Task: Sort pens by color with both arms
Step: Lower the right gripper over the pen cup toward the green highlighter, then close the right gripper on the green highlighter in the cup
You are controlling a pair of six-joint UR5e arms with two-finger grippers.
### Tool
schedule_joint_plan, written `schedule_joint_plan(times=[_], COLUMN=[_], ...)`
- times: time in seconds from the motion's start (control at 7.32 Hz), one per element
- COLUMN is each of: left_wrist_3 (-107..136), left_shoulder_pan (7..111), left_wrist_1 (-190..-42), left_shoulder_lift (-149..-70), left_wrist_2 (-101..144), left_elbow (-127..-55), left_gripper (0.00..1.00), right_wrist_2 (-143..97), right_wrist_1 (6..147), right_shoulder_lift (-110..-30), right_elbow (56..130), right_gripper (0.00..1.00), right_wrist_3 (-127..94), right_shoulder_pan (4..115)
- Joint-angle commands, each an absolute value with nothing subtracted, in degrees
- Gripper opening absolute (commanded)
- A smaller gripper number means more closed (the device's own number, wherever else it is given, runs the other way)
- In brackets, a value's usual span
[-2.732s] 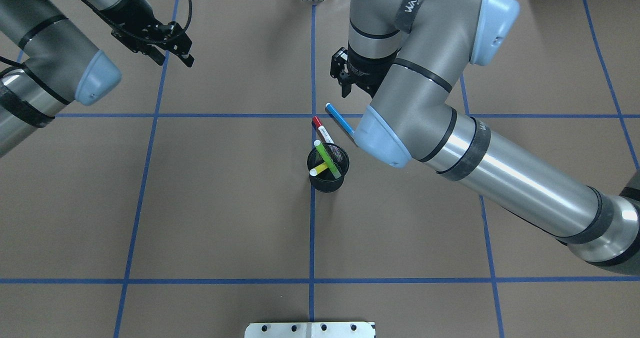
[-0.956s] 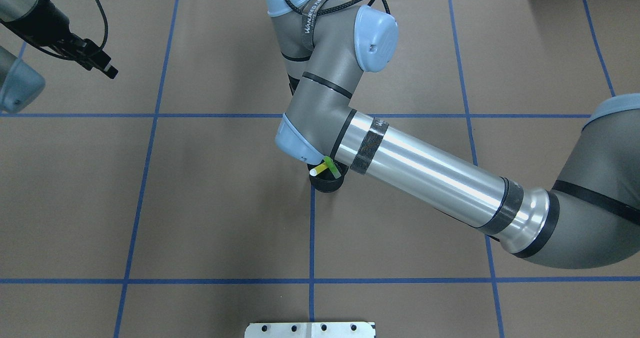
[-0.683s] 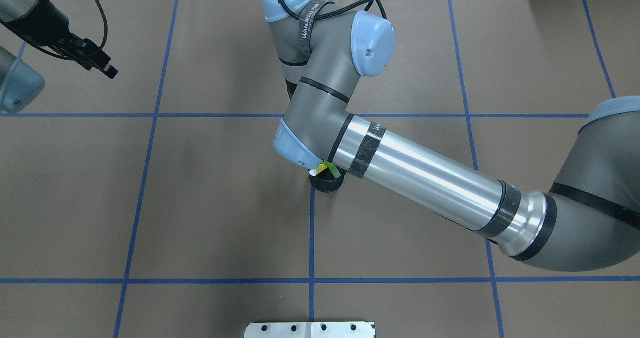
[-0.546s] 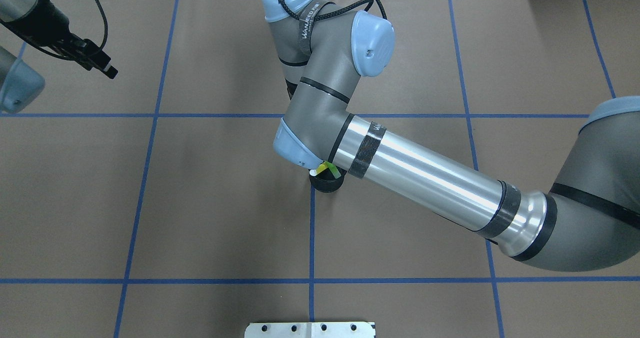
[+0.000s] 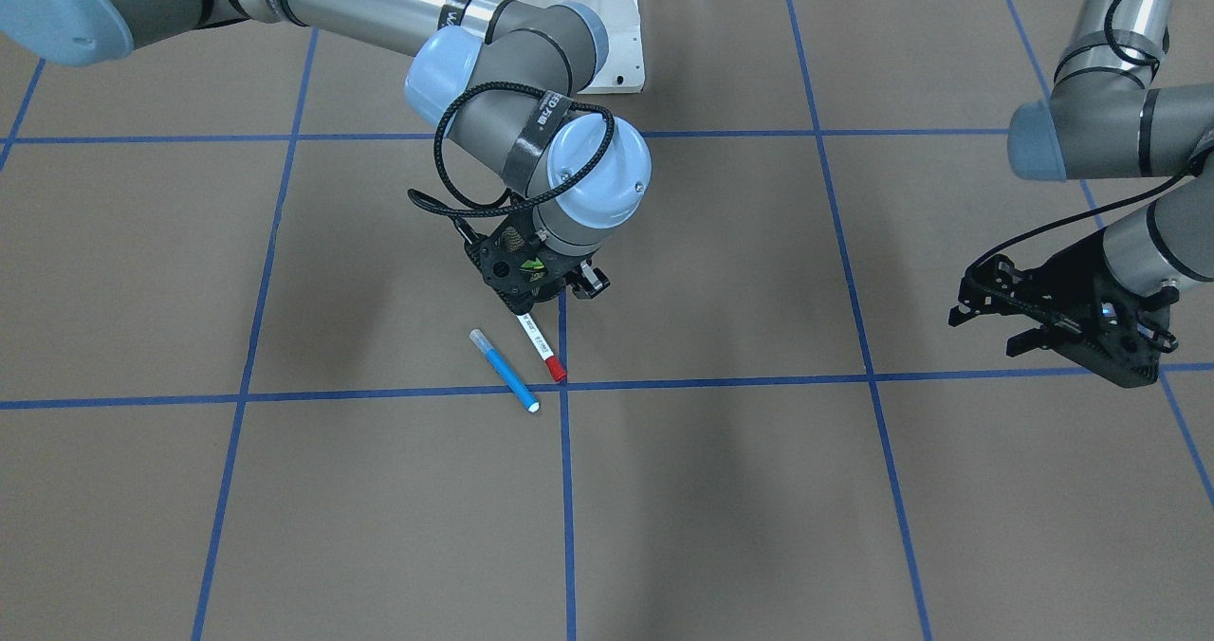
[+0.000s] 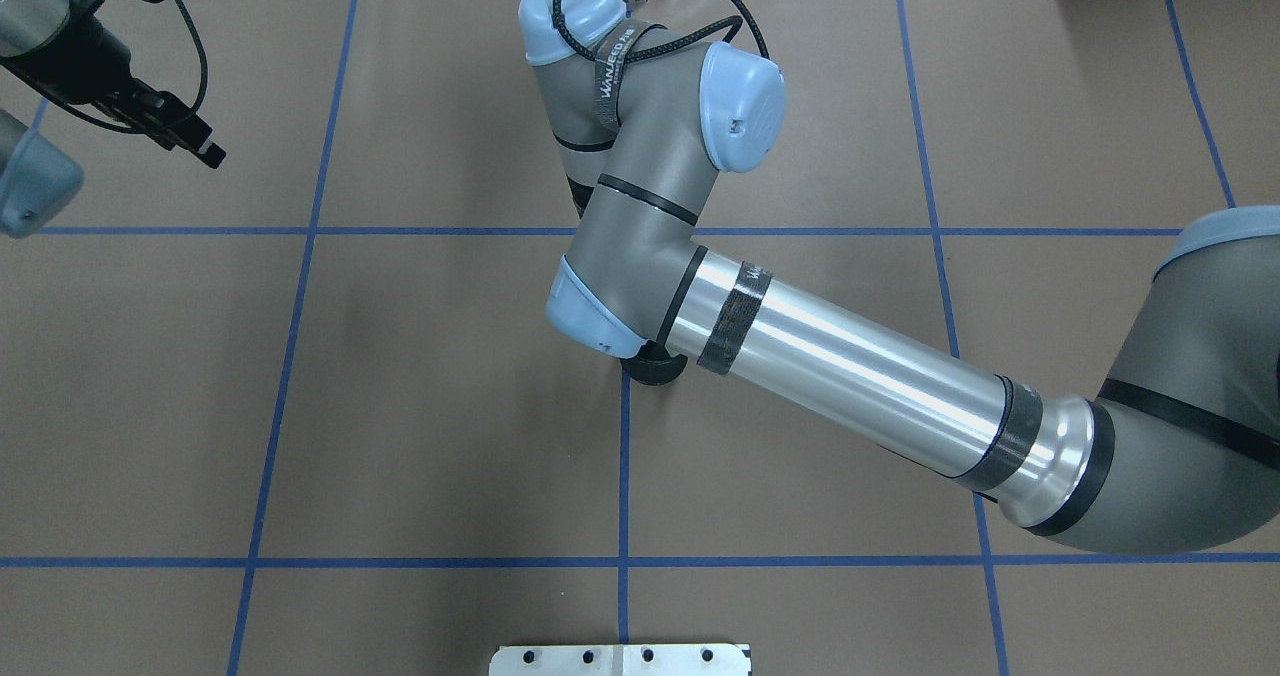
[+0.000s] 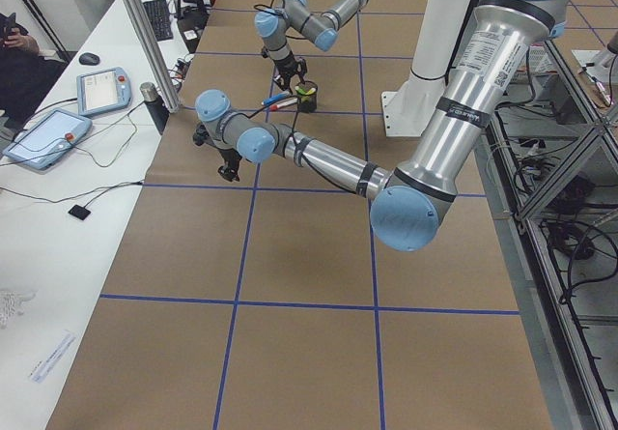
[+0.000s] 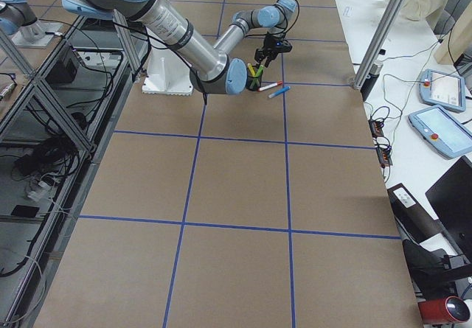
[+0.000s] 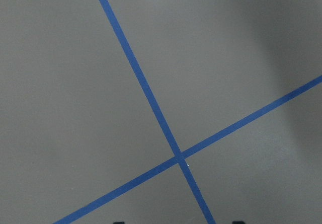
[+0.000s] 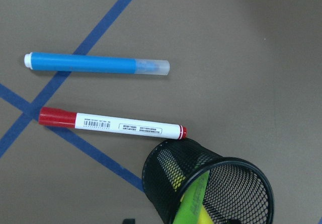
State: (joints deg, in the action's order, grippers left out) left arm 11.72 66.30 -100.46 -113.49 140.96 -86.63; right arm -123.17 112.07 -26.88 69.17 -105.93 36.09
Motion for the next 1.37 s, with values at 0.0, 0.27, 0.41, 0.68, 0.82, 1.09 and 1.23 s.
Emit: schedule_joint_plan(times=[0.0, 0.27, 0.41, 0.68, 0.82, 1.09, 1.23], left_wrist_3=[11.7, 11.7, 11.7, 11.7, 11.8, 11.8, 11.8], left_shoulder_pan=[66.3, 66.2, 66.2, 66.2, 66.2, 66.2, 66.2], left_wrist_1=[-100.5, -100.5, -100.5, -100.5, -100.5, -100.5, -100.5], left_shoulder_lift=[-113.5, -113.5, -113.5, -113.5, -113.5, -113.5, -113.5], left_wrist_2=[141.0, 140.9, 140.9, 140.9, 140.9, 140.9, 140.9], left_elbow=[-86.7, -86.7, -86.7, -86.9, -86.9, -86.8, -86.8], left_gripper=[0.77, 0.77, 0.77, 0.77, 0.77, 0.77, 0.77], right_wrist_2=[-123.3, -123.4, -123.4, -123.4, -123.4, -123.3, -123.3], right_wrist_1=[112.3, 112.9, 113.8, 115.2, 115.3, 115.2, 115.2], right_shoulder_lift=[-27.5, -27.7, -28.8, -29.5, -29.6, -29.5, -29.5], right_elbow=[69.3, 69.8, 72.4, 74.2, 74.2, 74.2, 74.2], right_gripper=[0.66, 0.67, 0.67, 0.67, 0.67, 0.59, 0.47], right_wrist_3=[-106.0, -106.0, -106.0, -106.0, -106.0, -106.0, -106.1], right_shoulder_pan=[36.0, 35.9, 35.9, 35.9, 35.9, 35.9, 35.9])
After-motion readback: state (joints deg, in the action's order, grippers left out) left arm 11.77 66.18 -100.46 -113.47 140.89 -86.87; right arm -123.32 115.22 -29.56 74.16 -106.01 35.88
